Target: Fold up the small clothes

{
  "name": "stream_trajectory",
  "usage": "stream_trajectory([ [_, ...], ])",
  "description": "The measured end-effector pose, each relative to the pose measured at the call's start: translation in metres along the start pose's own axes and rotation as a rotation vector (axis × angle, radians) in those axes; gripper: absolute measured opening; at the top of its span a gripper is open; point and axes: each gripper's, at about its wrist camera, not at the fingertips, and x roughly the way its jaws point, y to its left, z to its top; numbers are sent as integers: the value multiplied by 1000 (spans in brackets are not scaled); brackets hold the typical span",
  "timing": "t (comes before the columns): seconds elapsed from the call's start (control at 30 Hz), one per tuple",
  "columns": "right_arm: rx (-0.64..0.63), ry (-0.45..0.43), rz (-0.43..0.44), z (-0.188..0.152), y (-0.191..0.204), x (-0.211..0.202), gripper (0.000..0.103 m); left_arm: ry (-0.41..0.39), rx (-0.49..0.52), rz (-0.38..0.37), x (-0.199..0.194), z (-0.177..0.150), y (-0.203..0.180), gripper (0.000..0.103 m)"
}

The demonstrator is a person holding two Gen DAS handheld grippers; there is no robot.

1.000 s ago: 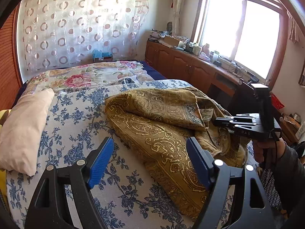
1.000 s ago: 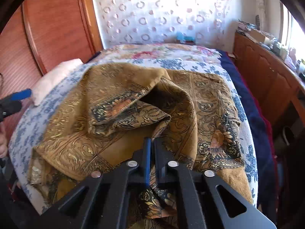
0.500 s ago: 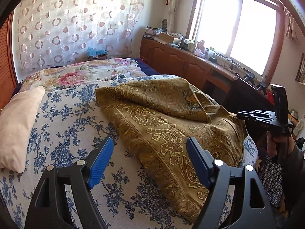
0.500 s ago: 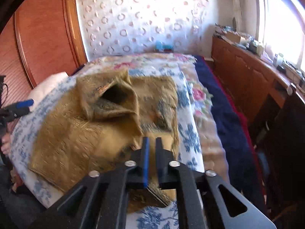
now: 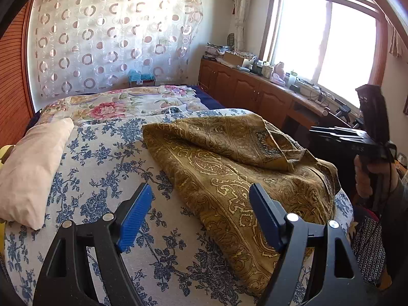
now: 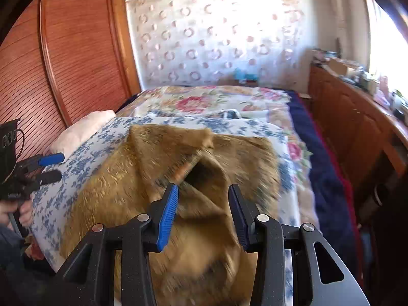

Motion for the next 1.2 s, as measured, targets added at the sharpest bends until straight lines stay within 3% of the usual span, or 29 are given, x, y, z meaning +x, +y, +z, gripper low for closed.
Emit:
stream_trajectory([
  [0.27, 36, 198, 91, 50, -10, 94, 43, 0, -7, 0, -1, -4, 7, 79],
  [0.37, 67, 273, 82, 57, -19, 124, 43, 4, -10, -5, -1, -7, 10, 79],
  [0.4, 66, 280, 80, 63, -21, 130, 40, 5, -10, -4, -1, -8, 11, 79],
  [0.47, 60, 278, 87, 73, -20, 137, 23, 9, -14, -2, 0, -10, 12, 79],
  [0.5, 54, 270, 90, 79, -20, 140, 10, 11, -18, -3, 0, -11, 13, 79],
  [0.53, 42, 254, 97, 85, -18, 140, 5, 11, -21, -3, 0, -11, 14, 79],
  [0.67, -10, 174, 93, 104, -5, 137, 5, 9, -25, -4, 0, -12, 16, 79],
  [0.93, -36, -8, -96, 131, -10, 128, 4, 26, -16, -8, 5, -15, 14, 79],
  [1.0, -18, 0, -161, 131, -20, 133, 4, 30, -14, -10, 7, -16, 13, 79],
  [1.07, 15, 79, -199, 128, -33, 147, 10, 34, -13, -10, 8, -16, 12, 79],
  [1.2, 4, 169, -210, 111, -36, 162, 32, 36, -10, -14, 9, -17, 10, 79],
])
